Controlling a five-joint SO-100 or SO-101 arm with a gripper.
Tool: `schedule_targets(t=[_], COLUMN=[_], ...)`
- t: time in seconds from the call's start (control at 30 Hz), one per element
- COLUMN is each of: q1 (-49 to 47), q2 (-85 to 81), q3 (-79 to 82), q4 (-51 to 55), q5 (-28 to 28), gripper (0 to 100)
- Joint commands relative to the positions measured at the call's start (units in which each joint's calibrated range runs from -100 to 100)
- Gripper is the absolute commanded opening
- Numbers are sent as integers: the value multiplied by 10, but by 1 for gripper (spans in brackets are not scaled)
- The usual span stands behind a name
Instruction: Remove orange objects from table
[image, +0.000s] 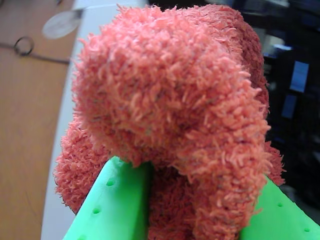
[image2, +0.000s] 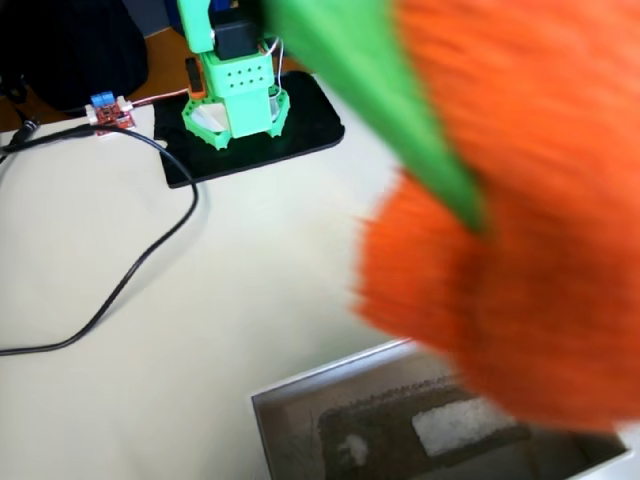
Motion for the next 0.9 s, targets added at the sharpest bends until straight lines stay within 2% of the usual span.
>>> schedule_targets(t=[0.0,0.13,0.87], q1=[-12,5,35], q2=[20,40,50], q3=[90,155,158], q4=[-153,-206,-199], q5=[25,37,31], gripper=[0,0,0])
